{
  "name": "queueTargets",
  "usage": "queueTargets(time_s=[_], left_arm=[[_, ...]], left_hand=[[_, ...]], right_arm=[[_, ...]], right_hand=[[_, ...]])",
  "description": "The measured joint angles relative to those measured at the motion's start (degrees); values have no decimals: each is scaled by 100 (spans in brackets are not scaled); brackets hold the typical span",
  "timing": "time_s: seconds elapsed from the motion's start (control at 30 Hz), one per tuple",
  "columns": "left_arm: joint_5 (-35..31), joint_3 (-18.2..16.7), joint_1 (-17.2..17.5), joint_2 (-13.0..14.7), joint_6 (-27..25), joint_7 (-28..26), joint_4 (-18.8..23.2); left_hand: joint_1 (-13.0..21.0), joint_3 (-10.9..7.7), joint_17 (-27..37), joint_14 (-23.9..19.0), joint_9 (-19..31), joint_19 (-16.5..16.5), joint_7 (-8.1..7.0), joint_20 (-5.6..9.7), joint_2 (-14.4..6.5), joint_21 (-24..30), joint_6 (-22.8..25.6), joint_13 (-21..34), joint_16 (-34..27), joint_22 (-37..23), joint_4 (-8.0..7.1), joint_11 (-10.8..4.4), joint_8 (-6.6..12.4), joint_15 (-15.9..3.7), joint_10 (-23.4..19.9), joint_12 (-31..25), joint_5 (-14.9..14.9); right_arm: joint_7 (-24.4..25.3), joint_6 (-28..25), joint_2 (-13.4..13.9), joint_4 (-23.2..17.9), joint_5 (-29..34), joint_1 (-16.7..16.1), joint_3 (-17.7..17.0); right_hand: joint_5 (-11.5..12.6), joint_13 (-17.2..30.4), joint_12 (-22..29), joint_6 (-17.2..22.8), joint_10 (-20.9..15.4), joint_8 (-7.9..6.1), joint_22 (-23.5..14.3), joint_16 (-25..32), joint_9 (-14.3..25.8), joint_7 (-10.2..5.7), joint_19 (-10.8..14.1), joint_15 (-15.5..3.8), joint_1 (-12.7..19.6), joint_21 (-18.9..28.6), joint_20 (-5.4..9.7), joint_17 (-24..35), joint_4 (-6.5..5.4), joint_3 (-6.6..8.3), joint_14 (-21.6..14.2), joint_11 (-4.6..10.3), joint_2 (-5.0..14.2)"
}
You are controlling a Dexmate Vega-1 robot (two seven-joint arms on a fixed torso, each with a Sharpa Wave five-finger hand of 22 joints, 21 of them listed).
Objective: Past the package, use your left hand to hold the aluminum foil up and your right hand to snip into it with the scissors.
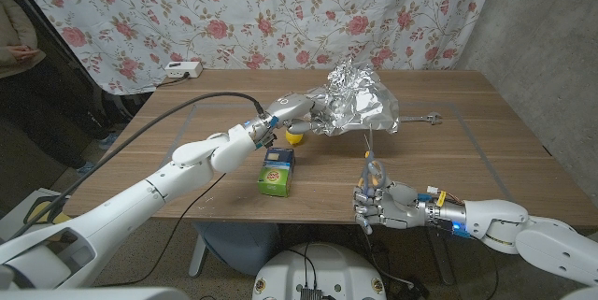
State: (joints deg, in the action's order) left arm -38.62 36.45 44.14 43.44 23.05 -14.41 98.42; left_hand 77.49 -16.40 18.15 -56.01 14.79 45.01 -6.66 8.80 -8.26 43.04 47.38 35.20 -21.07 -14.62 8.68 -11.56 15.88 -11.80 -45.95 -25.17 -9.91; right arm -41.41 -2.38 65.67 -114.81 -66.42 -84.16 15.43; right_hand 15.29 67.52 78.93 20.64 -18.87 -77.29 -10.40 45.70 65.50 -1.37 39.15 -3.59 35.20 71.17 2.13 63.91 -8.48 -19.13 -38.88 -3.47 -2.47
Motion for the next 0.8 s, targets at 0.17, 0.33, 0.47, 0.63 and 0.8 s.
queueTargets(time_s=[0.17, 0.33, 0.47, 0.63, 0.8], left_arm=[[-10, -1, 1, 0, 19, 3, -5], [-19, -1, 2, 0, 35, 6, -28], [-20, 0, -2, -1, 48, 28, -59], [-21, 33, -34, -10, 54, 71, -106], [-18, 68, -73, -29, 66, 115, -150]], left_hand=[[0, 0, 9, 0, 0, 0, 0, 0, 0, 45, 0, 0, 0, 0, 0, 0, 0, 0, 0, 0, 0], [-7, 16, 9, 0, 0, 0, 0, 0, 7, 46, 0, -1, 1, 27, 16, 0, 0, 0, 0, 0, 0], [-7, 24, 9, 0, 0, -20, 0, 21, 7, 89, 0, -1, 1, 27, 24, 0, 0, 0, 0, 0, 0], [-7, 24, 30, 0, 0, -20, 0, 21, 7, 89, 0, -2, 2, 27, 24, -32, 0, 0, -33, 0, 0], [-7, 24, 36, 0, 0, -62, 0, 20, 7, 129, 0, 26, 4, 27, 24, -32, 0, 0, -32, 0, 0]], right_arm=[[1, -62, 39, 26, 43, 64, 28], [-25, -112, 55, 61, 68, 134, 72], [-56, -118, 69, 78, 77, 182, 90], [-81, -87, 101, 79, 95, 196, 82], [-88, -41, 155, 74, 127, 198, 43]], right_hand=[[0, 15, -23, -9, 42, 63, 0, -33, -27, 9, 0, 5, -107, -23, 0, -26, 0, 0, 50, -37, -44], [23, 28, -24, -38, 81, 106, 0, -45, -26, 38, -30, 4, -107, -46, -30, -26, 0, 0, 60, -61, -44], [40, 28, -24, -40, 81, 112, 0, -44, -26, 40, -30, 33, -125, -84, -30, -26, 0, 0, 89, -61, -58], [62, 74, -27, -99, 177, 241, 0, -122, -75, 100, -60, 67, -207, -124, -59, -74, 1, 1, 165, -154, -83], [84, 72, -28, -122, 225, 322, 0, -143, -129, 123, -62, 95, -243, -136, -61, -101, 1, 1, 193, -202, -120]])
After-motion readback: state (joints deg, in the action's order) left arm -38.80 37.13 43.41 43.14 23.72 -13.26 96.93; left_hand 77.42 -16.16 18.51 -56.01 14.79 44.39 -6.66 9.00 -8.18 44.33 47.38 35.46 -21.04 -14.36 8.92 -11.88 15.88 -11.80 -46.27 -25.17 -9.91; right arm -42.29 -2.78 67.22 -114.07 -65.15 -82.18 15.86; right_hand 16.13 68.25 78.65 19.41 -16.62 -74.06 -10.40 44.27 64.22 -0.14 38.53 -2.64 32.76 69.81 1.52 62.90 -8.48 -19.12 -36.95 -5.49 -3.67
